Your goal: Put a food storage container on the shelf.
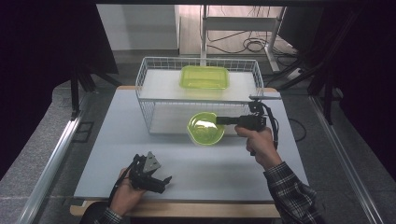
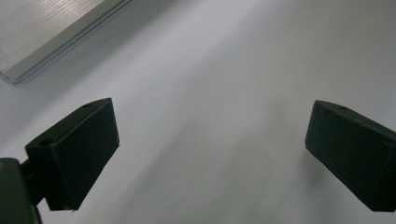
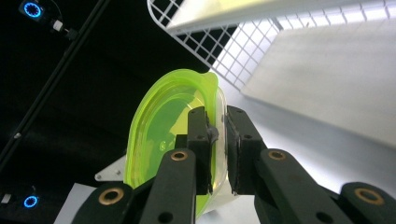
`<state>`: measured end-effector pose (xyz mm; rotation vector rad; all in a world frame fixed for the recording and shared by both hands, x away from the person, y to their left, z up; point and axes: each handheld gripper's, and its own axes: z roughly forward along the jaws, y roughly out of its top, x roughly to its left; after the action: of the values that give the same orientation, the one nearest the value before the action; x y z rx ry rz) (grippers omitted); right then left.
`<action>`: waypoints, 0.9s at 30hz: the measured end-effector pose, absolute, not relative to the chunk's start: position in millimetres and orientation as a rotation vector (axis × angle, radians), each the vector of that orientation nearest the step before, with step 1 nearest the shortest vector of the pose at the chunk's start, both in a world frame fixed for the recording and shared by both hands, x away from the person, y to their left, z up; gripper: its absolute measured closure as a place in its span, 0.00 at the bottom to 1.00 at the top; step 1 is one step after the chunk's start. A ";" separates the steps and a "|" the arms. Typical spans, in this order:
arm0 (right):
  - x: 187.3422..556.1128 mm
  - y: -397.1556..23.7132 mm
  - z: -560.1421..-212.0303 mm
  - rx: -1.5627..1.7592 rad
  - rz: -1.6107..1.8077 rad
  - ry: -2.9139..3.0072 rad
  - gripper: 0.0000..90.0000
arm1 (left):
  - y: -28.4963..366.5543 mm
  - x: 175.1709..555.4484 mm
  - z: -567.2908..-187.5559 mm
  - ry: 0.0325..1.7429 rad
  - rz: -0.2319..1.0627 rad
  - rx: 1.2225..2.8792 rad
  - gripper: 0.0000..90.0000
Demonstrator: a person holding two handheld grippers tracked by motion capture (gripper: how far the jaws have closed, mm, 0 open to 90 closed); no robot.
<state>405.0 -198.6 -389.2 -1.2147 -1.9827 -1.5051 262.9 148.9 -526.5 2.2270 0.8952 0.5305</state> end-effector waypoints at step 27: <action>427.7 -210.4 -315.1 -1.250 -1.685 -1.927 0.90 | 148.9 263.1 -526.7 0.892 0.527 2.232 0.03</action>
<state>427.7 -210.4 -315.1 -1.2497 -1.9266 -1.6851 263.1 148.9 -526.7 2.2323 0.8920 0.5267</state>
